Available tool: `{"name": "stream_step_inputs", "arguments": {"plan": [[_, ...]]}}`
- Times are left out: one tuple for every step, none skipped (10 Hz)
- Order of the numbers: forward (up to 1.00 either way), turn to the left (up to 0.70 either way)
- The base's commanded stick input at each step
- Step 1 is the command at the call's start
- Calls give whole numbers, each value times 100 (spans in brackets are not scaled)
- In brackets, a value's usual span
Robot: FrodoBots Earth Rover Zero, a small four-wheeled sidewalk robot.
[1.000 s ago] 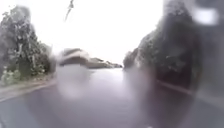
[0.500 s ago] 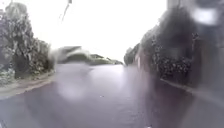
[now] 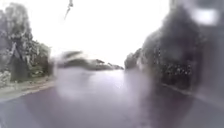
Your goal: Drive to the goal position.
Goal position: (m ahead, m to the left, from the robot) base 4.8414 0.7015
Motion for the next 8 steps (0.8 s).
{"name": "stream_step_inputs", "arguments": {"plan": [[70,0],[70,0],[70,0],[70,0],[70,0],[70,0],[70,0],[70,0]]}}
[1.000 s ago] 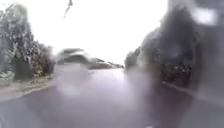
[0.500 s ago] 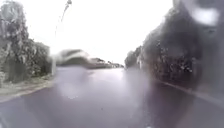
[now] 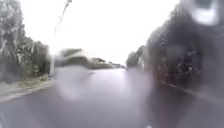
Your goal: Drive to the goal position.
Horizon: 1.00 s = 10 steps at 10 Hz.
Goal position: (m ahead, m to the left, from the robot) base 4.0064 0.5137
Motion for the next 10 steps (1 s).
{"name": "stream_step_inputs", "arguments": {"plan": [[70,0],[70,0],[70,0],[70,0],[70,0],[70,0],[70,0],[70,0],[70,0],[70,0]]}}
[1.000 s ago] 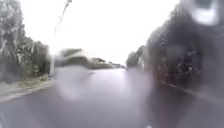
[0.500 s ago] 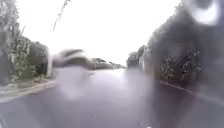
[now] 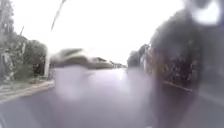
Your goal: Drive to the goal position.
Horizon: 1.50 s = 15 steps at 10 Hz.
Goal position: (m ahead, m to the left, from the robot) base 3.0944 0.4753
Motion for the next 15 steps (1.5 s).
{"name": "stream_step_inputs", "arguments": {"plan": [[70,0],[70,0],[70,0],[70,0],[70,0],[70,0],[70,0],[70,0],[70,0],[70,0],[70,0],[70,0],[70,0],[70,0],[70,0]]}}
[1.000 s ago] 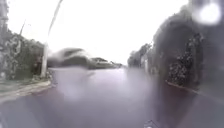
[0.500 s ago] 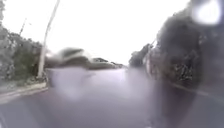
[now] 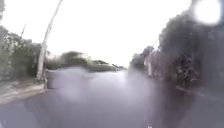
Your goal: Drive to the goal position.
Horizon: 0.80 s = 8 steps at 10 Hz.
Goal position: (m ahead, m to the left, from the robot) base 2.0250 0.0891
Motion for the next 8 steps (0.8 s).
{"name": "stream_step_inputs", "arguments": {"plan": [[70,0],[70,9],[70,32],[70,35],[70,35],[70,35],[70,35],[70,35]]}}
